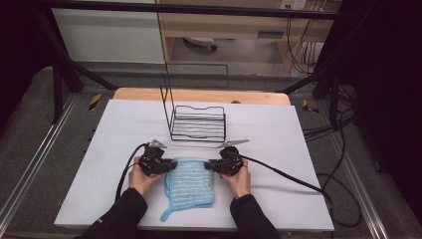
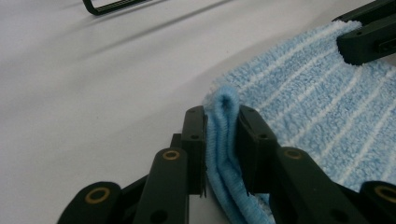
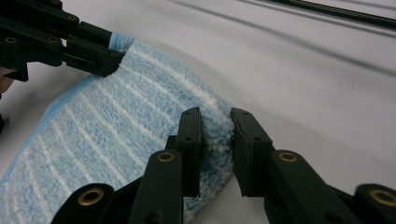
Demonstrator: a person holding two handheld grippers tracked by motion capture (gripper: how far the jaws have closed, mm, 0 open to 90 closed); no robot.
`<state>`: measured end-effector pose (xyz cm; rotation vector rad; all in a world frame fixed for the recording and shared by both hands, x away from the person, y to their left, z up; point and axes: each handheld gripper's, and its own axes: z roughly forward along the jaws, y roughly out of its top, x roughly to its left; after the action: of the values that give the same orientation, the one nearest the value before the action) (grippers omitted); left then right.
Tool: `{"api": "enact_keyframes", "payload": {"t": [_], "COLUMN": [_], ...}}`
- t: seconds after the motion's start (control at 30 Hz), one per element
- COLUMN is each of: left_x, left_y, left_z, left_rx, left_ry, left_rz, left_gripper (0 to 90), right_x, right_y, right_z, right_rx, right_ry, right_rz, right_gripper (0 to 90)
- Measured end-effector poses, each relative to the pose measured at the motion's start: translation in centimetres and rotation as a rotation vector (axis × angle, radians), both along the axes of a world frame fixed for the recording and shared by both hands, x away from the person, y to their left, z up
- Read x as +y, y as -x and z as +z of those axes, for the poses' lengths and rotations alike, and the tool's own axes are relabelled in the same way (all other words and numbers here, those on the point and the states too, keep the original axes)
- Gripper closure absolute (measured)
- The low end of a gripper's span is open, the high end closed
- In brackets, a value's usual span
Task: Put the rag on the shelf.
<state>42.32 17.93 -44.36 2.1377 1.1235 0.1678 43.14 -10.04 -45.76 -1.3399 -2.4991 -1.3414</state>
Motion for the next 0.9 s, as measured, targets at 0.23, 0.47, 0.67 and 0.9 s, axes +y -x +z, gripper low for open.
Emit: {"api": "enact_keyframes", "payload": {"t": [0.23,0.47,0.67,0.9], "left_x": [0.1,0.5,0.8,0.9], "left_y": [0.0,0.1,0.5,1.3], "left_z": [0.0,0.3,0.9,1.8], "left_rx": [0.015,0.022,0.001,-0.045], "left_ry": [0.026,0.061,0.087,0.102], "left_rz": [0.018,0.021,0.020,0.010], "left_gripper": [75.6,78.3,78.8,78.9], "right_x": [0.0,-0.2,-0.3,-0.5], "right_y": [0.0,0.2,0.4,0.9], "right_z": [0.1,0.5,1.0,1.8], "right_rx": [-0.001,-0.009,-0.020,-0.051], "right_ry": [-0.005,-0.006,-0.022,-0.045], "right_rz": [-0.003,-0.006,-0.010,-0.011], "right_gripper": [78.3,79.9,79.9,80.0]}}
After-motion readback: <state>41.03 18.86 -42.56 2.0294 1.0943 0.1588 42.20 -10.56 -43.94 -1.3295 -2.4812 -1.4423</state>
